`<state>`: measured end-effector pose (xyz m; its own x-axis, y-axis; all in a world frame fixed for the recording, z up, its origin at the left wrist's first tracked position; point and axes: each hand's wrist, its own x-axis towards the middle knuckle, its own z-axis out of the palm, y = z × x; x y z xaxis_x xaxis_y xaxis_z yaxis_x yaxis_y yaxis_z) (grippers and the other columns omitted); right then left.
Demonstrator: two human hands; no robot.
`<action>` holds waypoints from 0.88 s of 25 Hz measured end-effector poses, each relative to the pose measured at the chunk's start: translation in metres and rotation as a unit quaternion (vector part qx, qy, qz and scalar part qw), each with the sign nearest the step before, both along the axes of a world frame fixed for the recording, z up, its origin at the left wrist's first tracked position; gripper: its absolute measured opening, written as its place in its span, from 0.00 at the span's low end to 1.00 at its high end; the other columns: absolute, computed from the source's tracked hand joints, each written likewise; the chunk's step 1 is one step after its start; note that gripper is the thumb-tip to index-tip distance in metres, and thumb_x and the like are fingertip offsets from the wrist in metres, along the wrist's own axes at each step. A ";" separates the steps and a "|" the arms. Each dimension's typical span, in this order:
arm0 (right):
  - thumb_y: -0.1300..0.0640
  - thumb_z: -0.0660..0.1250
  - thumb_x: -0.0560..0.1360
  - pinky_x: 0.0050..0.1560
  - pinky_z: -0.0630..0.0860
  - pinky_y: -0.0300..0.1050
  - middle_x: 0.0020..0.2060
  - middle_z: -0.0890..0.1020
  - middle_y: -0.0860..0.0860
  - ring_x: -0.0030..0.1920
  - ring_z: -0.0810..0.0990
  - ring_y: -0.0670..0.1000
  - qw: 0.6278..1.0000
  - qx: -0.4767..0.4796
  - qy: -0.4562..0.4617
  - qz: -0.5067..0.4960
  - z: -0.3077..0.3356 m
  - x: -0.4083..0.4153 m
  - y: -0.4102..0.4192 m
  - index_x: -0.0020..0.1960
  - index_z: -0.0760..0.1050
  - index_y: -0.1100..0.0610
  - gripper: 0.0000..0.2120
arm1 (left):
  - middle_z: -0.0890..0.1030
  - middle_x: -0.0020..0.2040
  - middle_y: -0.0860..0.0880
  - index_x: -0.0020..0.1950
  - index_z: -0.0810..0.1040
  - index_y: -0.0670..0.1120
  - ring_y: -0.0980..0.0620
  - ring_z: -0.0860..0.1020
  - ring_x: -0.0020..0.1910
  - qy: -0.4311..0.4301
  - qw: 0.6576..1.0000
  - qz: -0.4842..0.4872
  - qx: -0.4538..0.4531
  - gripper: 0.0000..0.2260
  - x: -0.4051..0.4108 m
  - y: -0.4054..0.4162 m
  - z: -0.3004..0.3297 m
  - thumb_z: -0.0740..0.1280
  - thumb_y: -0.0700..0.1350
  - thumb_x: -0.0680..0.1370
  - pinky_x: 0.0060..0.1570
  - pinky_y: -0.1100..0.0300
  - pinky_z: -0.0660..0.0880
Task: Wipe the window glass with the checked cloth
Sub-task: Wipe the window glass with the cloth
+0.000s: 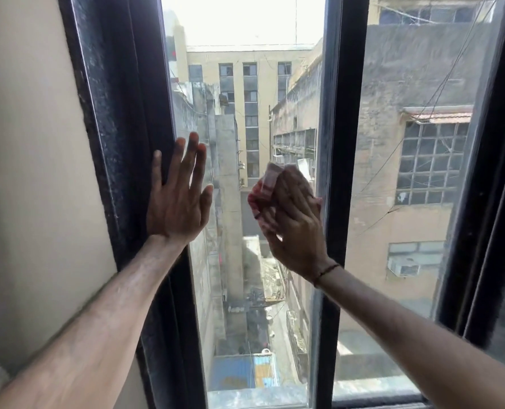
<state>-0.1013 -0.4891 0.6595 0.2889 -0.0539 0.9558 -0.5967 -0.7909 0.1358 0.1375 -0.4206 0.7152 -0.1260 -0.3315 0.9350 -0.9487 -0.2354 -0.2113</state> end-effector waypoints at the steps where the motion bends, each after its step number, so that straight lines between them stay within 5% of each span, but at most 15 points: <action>1: 0.50 0.61 0.86 0.86 0.55 0.57 0.79 0.72 0.59 0.86 0.57 0.56 0.997 -0.020 0.069 -0.006 -0.015 0.003 0.000 0.76 0.74 0.59 0.22 | 0.51 0.89 0.44 0.88 0.48 0.45 0.46 0.47 0.88 -0.002 1.000 -0.003 0.001 0.32 0.000 0.000 -0.001 0.47 0.58 0.86 0.86 0.36 0.48; 4: 0.50 0.65 0.84 0.83 0.65 0.57 0.76 0.77 0.57 0.82 0.67 0.57 0.952 -0.084 0.293 -0.008 -0.050 -0.044 0.003 0.74 0.77 0.58 0.22 | 0.49 0.89 0.44 0.88 0.46 0.45 0.48 0.43 0.87 -0.005 1.000 -0.007 0.006 0.32 0.000 0.004 0.001 0.46 0.58 0.87 0.86 0.37 0.46; 6: 0.51 0.65 0.84 0.84 0.63 0.58 0.79 0.71 0.57 0.85 0.62 0.56 0.970 -0.087 0.228 -0.012 -0.031 -0.053 -0.005 0.76 0.75 0.59 0.23 | 0.49 0.89 0.44 0.88 0.46 0.45 0.47 0.43 0.87 -0.005 1.000 -0.012 0.005 0.32 0.000 0.004 0.002 0.44 0.59 0.86 0.85 0.36 0.46; 8: 0.51 0.63 0.85 0.86 0.56 0.59 0.83 0.64 0.57 0.87 0.55 0.56 0.998 -0.013 0.062 -0.021 -0.010 -0.028 -0.008 0.80 0.70 0.59 0.25 | 0.50 0.89 0.43 0.88 0.46 0.45 0.44 0.47 0.88 0.000 1.000 -0.019 -0.001 0.32 -0.002 0.001 0.003 0.44 0.59 0.86 0.85 0.36 0.46; 10: 0.52 0.65 0.84 0.86 0.55 0.59 0.84 0.63 0.56 0.87 0.54 0.57 0.999 0.006 0.048 -0.020 -0.018 -0.003 -0.006 0.81 0.67 0.58 0.28 | 0.49 0.89 0.43 0.88 0.47 0.44 0.43 0.49 0.89 0.001 1.000 -0.020 0.012 0.32 -0.002 0.002 0.003 0.46 0.57 0.86 0.85 0.36 0.46; 13: 0.52 0.63 0.83 0.85 0.60 0.59 0.82 0.69 0.53 0.86 0.59 0.55 0.930 -0.014 0.368 -0.009 -0.058 -0.030 0.007 0.80 0.70 0.54 0.25 | 0.45 0.89 0.44 0.88 0.44 0.45 0.44 0.46 0.89 0.022 0.998 -0.004 0.061 0.32 -0.007 0.014 0.007 0.50 0.55 0.87 0.85 0.36 0.43; 14: 0.53 0.63 0.82 0.83 0.63 0.59 0.81 0.71 0.53 0.85 0.61 0.55 0.912 0.010 0.410 -0.014 -0.065 -0.048 0.016 0.78 0.72 0.53 0.24 | 0.44 0.89 0.44 0.88 0.43 0.44 0.44 0.45 0.89 0.030 0.997 0.003 0.072 0.33 -0.011 0.019 0.010 0.51 0.55 0.87 0.85 0.35 0.44; 16: 0.54 0.64 0.82 0.81 0.68 0.59 0.79 0.74 0.55 0.83 0.67 0.57 0.941 0.075 0.331 -0.004 -0.075 -0.070 0.038 0.77 0.74 0.56 0.24 | 0.46 0.89 0.43 0.88 0.46 0.43 0.42 0.48 0.88 0.049 0.997 -0.006 0.061 0.34 -0.026 0.028 0.011 0.55 0.52 0.86 0.85 0.34 0.45; 18: 0.56 0.64 0.85 0.80 0.70 0.57 0.79 0.73 0.56 0.82 0.69 0.58 0.970 0.200 0.121 0.062 -0.078 -0.085 0.067 0.79 0.72 0.58 0.23 | 0.52 0.89 0.41 0.87 0.52 0.41 0.40 0.53 0.88 0.055 0.997 -0.037 0.027 0.34 -0.050 0.032 0.006 0.60 0.48 0.83 0.84 0.33 0.47; 19: 0.57 0.63 0.87 0.77 0.74 0.58 0.77 0.76 0.57 0.79 0.73 0.60 0.947 0.296 -0.021 0.126 -0.075 -0.090 0.080 0.78 0.73 0.57 0.20 | 0.54 0.88 0.41 0.86 0.53 0.40 0.40 0.55 0.87 0.046 0.997 -0.054 0.018 0.34 -0.064 0.029 0.002 0.61 0.48 0.83 0.84 0.33 0.48; 20: 0.57 0.63 0.87 0.71 0.79 0.60 0.72 0.81 0.58 0.73 0.79 0.64 0.869 0.412 -0.183 0.201 -0.066 -0.096 0.091 0.75 0.77 0.55 0.17 | 0.55 0.88 0.41 0.86 0.53 0.40 0.40 0.55 0.87 0.031 0.997 -0.068 0.019 0.34 -0.082 0.024 -0.002 0.61 0.47 0.83 0.84 0.32 0.49; 22: 0.55 0.64 0.86 0.67 0.81 0.63 0.64 0.85 0.61 0.63 0.84 0.67 0.633 0.569 -0.420 0.316 -0.039 -0.111 0.100 0.66 0.81 0.55 0.12 | 0.55 0.88 0.41 0.87 0.52 0.41 0.41 0.55 0.88 0.005 0.996 -0.092 0.023 0.33 -0.123 0.006 -0.008 0.59 0.48 0.84 0.85 0.33 0.50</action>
<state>-0.2125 -0.3892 0.6200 0.0129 -0.9725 0.2325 0.4032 -0.2077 -0.8912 0.0150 -0.4144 0.7074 -0.1793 -0.3458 0.9210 -0.9768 -0.0487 -0.2085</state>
